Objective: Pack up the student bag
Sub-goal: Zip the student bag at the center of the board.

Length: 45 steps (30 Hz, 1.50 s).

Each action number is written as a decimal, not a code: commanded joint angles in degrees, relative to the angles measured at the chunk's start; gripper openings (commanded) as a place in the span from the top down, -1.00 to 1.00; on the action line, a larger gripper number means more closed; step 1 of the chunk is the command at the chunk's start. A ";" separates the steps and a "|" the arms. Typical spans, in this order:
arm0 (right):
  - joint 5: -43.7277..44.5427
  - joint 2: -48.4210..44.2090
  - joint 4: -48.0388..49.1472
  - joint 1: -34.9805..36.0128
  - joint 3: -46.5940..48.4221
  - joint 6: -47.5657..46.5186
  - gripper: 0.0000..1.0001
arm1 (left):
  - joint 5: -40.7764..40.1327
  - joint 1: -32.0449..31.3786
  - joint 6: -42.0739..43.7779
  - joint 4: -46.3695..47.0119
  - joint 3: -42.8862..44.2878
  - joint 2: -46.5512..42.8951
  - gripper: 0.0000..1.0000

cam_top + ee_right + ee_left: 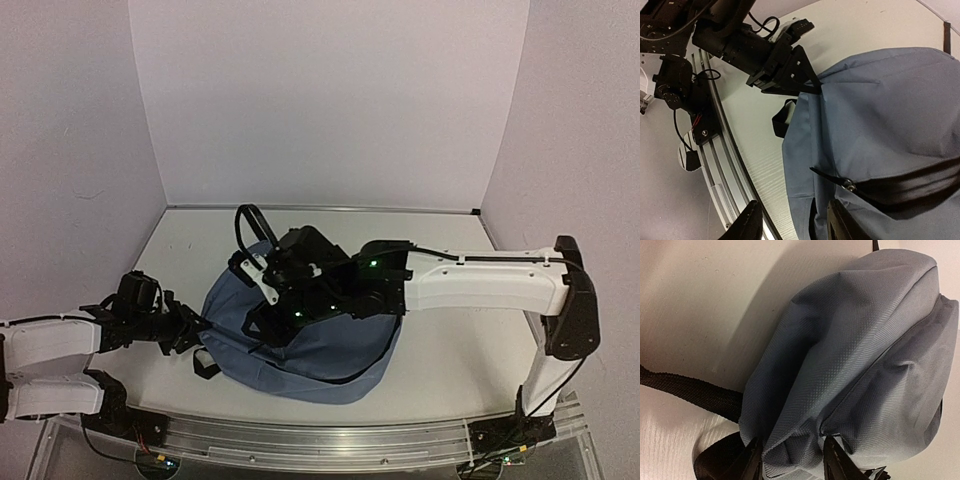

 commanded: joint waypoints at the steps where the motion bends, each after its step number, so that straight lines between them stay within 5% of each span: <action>1: -3.11 4.69 1.57 -0.09 4.36 -6.96 0.14 | 0.71 0.51 -1.16 4.96 -0.05 0.47 0.27; 18: 1.08 16.92 -3.67 -0.06 10.78 -16.51 0.35 | 2.02 1.51 0.85 8.44 1.89 7.97 0.82; 31: 11.03 21.38 -3.91 -0.07 12.20 -17.51 0.41 | 1.54 1.98 1.13 6.49 1.71 6.10 0.99; 41: 12.89 20.82 -3.51 -0.08 11.59 -16.70 1.00 | 1.28 2.61 1.65 4.48 2.00 4.81 1.00; 45: 14.54 17.82 -0.35 -0.05 10.48 -14.12 1.00 | 0.98 2.75 1.81 3.69 2.00 4.48 1.00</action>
